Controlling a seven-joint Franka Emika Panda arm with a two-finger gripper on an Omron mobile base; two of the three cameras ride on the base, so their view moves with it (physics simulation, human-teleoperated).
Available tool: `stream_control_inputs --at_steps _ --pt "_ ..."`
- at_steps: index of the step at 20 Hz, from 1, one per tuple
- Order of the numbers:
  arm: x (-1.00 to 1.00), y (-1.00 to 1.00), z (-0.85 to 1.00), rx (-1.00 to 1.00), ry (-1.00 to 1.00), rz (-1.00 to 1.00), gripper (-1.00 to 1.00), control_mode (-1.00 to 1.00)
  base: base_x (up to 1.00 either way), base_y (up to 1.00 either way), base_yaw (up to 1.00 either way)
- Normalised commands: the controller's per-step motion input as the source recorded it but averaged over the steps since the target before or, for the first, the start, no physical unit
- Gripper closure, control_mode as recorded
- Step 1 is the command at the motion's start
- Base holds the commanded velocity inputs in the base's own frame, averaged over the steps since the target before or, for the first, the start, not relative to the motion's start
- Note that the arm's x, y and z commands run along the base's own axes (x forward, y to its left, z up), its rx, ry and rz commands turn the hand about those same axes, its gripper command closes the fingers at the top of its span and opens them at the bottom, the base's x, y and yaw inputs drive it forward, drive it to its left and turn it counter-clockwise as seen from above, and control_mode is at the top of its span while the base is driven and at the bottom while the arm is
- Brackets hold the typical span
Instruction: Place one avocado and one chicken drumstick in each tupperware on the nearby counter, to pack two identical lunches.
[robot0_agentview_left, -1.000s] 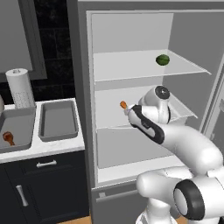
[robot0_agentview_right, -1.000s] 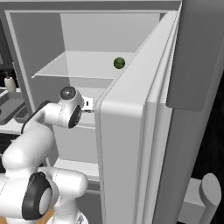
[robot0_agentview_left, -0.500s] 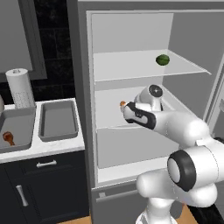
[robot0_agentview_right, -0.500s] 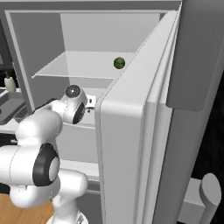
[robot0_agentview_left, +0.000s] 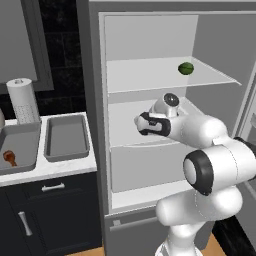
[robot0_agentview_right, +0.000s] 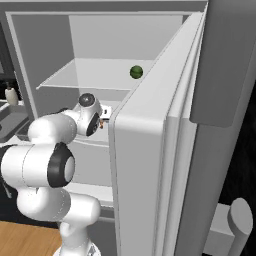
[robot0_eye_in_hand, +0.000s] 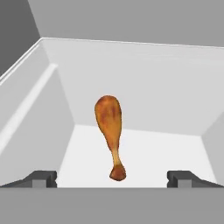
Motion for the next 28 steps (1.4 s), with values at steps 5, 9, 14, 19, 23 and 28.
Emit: stream_control_inputs --at_steps 5,9,14,19,23,28 --pt "0.22 0.00 -0.35 0.00 0.00 0.00 -1.00 -1.00 0.00 0.00 0.00" --pt "0.39 0.00 -0.29 0.00 0.00 0.00 -1.00 -1.00 0.00 0.00 0.00" --pt "0.47 0.02 -0.28 0.00 0.01 0.00 -1.00 -1.00 0.00 0.00 0.00" --pt "0.36 0.03 -0.12 0.00 0.00 0.00 -1.00 -1.00 0.00 0.00 0.00" --pt "0.47 0.09 -0.23 0.00 0.02 0.00 -1.00 -1.00 0.00 0.00 0.00" --pt "0.14 0.19 -0.35 0.00 0.00 0.00 -1.00 -1.00 0.00 0.00 0.00"
